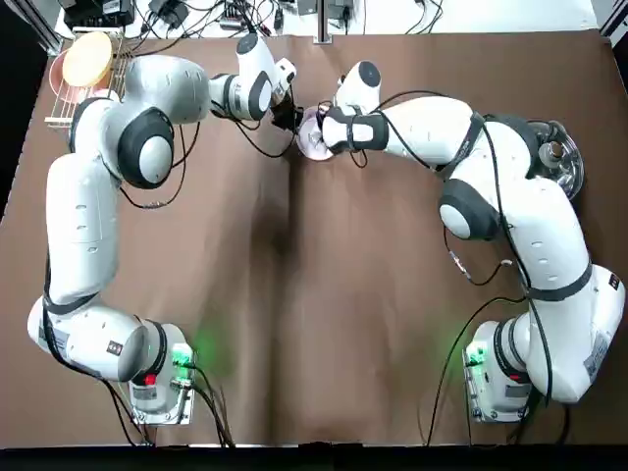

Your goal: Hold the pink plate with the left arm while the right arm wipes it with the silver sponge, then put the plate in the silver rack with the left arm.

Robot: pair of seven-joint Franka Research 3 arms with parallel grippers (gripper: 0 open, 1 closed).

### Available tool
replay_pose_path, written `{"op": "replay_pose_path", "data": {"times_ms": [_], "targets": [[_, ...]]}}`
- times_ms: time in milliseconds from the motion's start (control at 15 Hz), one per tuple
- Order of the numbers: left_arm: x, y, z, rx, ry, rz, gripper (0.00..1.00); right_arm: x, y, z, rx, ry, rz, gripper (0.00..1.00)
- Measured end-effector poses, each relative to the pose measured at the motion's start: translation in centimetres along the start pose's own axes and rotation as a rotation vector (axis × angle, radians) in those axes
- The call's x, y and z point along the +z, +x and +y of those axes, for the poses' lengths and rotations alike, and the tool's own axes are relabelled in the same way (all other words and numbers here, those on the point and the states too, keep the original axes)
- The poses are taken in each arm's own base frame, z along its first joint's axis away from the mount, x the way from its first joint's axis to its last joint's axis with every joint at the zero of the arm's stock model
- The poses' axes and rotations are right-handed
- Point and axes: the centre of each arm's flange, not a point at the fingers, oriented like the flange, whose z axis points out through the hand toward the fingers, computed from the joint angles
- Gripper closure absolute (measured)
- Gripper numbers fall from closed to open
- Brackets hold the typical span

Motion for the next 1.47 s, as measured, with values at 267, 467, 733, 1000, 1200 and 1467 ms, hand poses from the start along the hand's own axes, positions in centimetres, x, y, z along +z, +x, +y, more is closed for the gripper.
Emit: {"op": "replay_pose_path", "data": {"times_ms": [267, 467, 733, 1000, 1200, 1467], "targets": [[0.0, 0.0, 0.0, 0.000, 0.000, 0.000, 0.98, -0.2, -1.5, -0.1, -0.013, -0.090, -0.091, 0.98], [0.0, 0.0, 0.0, 0.000, 0.000, 0.000, 0.98, -0.7, -0.3, 0.1, -0.002, -0.131, -0.112, 0.98], [0.0, -0.1, 0.2, 0.003, -0.003, -0.002, 0.98, -1.9, 2.9, 0.7, 0.028, -0.189, -0.131, 0.98], [0.1, -0.1, 0.2, 0.002, -0.001, -0.001, 0.98, -6.9, 4.6, -1.4, 0.032, -0.267, -0.245, 0.98], [0.0, 0.0, 0.1, 0.001, 0.000, 0.000, 0.98, -11.9, 7.7, -2.1, 0.054, -0.288, -0.305, 0.98], [-0.1, 0.1, 0.0, 0.000, -0.001, 0.004, 0.98, -16.6, 12.8, 2.0, -0.010, -0.383, -0.484, 0.98]]}}
